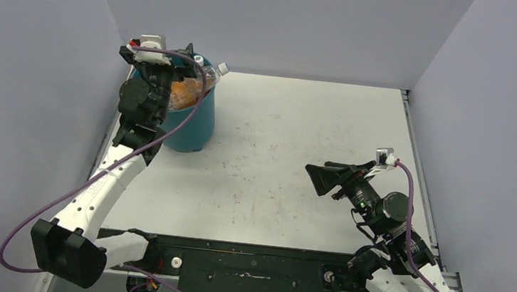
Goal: Put the plastic bottles in the bin
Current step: Reset both arms
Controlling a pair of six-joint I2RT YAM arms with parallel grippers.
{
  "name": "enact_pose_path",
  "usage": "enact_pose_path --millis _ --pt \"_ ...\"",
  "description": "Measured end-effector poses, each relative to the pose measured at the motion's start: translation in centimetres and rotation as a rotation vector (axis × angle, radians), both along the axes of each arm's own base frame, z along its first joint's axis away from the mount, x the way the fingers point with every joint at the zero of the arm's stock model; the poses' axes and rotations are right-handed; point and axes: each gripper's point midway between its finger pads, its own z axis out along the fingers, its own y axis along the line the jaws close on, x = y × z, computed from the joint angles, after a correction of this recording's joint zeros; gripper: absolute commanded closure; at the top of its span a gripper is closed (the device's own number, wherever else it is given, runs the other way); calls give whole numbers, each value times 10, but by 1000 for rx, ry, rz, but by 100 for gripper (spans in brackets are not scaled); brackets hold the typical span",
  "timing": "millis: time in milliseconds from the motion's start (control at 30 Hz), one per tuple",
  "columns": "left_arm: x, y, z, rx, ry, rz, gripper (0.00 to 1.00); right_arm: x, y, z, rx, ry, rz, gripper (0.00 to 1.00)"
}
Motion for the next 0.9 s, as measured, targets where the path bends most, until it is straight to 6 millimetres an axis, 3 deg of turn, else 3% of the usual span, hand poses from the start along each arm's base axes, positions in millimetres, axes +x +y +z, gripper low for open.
enact_pose_path --millis 133,200,400,467,567,800,900 --pt "-12 -17 2 -29 9 -68 3 1 1 -2 -6 6 0 10" --pt "-25 -39 4 -41 19 -150 4 2 1 -4 -13 9 0 10" --pt "-80 -133 6 -15 142 -468 4 6 -7 -20 -70 29 -41 10" --pt "-93 -153 -10 8 220 -542 4 8 -15 -27 -92 42 -82 10" --pt "-100 -167 -51 34 376 -593 4 10 -30 -34 -110 60 -160 10" --pt "-112 -166 -154 -16 691 -550 4 13 -64 -47 -107 68 -330 10" --pt "-118 -164 -169 -41 746 -513 4 16 -72 -56 -108 86 -379 10"
